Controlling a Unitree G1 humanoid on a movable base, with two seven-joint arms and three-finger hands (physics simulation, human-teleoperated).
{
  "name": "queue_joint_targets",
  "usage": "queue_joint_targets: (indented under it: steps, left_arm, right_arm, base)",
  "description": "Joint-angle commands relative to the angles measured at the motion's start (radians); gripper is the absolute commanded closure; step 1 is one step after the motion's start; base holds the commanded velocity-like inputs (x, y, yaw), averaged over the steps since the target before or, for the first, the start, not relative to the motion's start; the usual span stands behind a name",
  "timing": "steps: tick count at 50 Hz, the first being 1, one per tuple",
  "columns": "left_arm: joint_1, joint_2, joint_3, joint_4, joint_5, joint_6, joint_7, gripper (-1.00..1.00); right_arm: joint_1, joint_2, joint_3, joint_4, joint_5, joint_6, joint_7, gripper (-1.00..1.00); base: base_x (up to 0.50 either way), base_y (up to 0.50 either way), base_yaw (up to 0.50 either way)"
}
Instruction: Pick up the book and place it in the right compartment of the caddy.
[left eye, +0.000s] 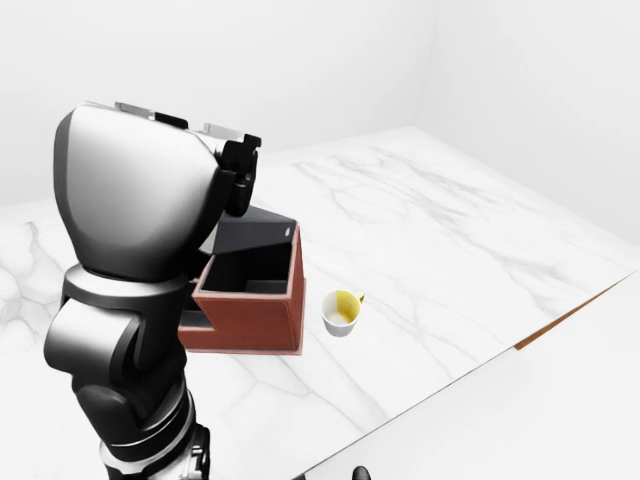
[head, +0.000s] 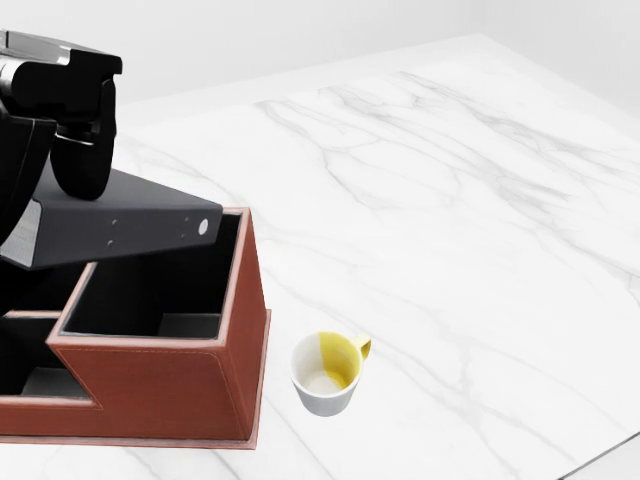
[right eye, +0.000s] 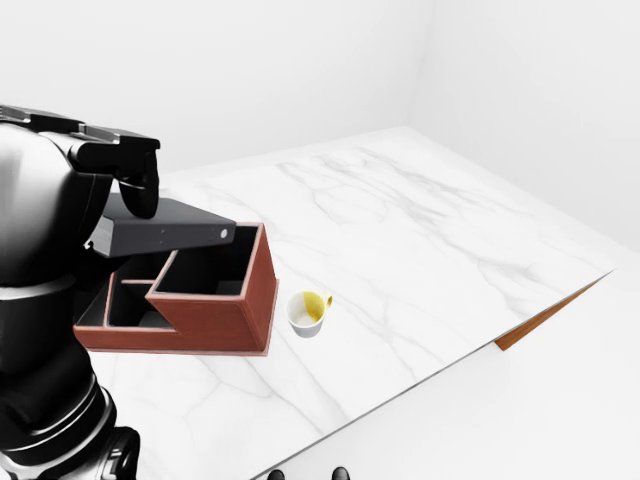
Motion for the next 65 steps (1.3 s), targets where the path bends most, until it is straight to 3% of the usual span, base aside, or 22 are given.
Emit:
queue_joint_targets:
  steps: [1, 15, 40, 65]
  left_arm:
    - [-0.006, 0.03, 0.012, 0.076, -0.026, 0.0, 0.041, 1.0]
    - [0.013, 0.024, 0.006, 0.131, 0.005, 0.0, 0.067, 1.0]
    - [0.061, 0.013, -0.022, 0.305, 0.091, 0.0, 0.176, 1.0]
    - [0.054, -0.01, -0.057, 0.374, 0.159, 0.0, 0.161, 1.0]
  right_arm:
    - [-0.007, -0.011, -0.003, -0.016, -0.003, 0.0, 0.01, -1.0]
    - [-0.009, -0.008, 0.002, -0.01, -0.01, 0.0, 0.013, -1.0]
    - [-0.008, -0.009, 0.002, -0.013, -0.009, 0.0, 0.013, -1.0]
    - [-0.008, -0.009, 0.002, -0.014, -0.01, 0.0, 0.011, -1.0]
  base:
    - [0.0, 0.0, 0.0]
    - [0.0, 0.0, 0.0]
    - [0.0, 0.0, 0.0]
    - [0.0, 0.0, 0.0]
